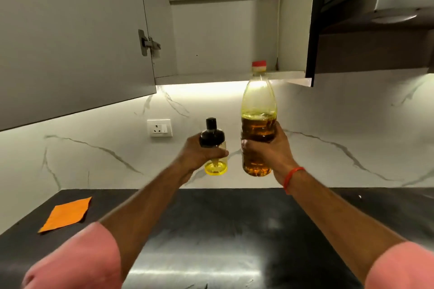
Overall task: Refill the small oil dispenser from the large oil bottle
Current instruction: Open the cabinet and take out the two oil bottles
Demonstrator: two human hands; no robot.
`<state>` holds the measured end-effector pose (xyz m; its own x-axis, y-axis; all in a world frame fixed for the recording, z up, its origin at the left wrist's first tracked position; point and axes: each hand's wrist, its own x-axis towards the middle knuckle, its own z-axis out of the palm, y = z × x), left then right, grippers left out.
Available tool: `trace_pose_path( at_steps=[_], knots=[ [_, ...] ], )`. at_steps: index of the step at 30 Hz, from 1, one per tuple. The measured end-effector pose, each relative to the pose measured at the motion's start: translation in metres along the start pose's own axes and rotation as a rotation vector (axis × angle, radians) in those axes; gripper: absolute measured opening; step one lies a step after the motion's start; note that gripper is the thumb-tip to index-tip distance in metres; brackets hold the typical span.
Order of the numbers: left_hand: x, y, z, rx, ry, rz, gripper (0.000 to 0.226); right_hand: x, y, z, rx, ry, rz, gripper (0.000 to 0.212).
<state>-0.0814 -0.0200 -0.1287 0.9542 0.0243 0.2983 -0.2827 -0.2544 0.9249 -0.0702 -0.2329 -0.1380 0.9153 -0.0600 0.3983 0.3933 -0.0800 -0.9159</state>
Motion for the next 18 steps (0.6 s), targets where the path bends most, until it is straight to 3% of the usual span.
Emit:
trace_pose_path(
  at_steps=[4,10,18],
  knots=[
    [-0.007,-0.041,0.011,-0.007,-0.012,-0.068,0.048,-0.015,0.041,0.008,-0.034,0.030,0.065,0.084],
    [-0.024,-0.103,0.031,-0.003,-0.039,-0.149,0.059,-0.041,0.103,0.011,-0.085,0.029,0.140,0.072],
    [-0.051,-0.189,0.046,0.006,-0.056,-0.294,0.058,-0.078,0.180,0.012,-0.175,0.047,0.269,0.081]
  ],
)
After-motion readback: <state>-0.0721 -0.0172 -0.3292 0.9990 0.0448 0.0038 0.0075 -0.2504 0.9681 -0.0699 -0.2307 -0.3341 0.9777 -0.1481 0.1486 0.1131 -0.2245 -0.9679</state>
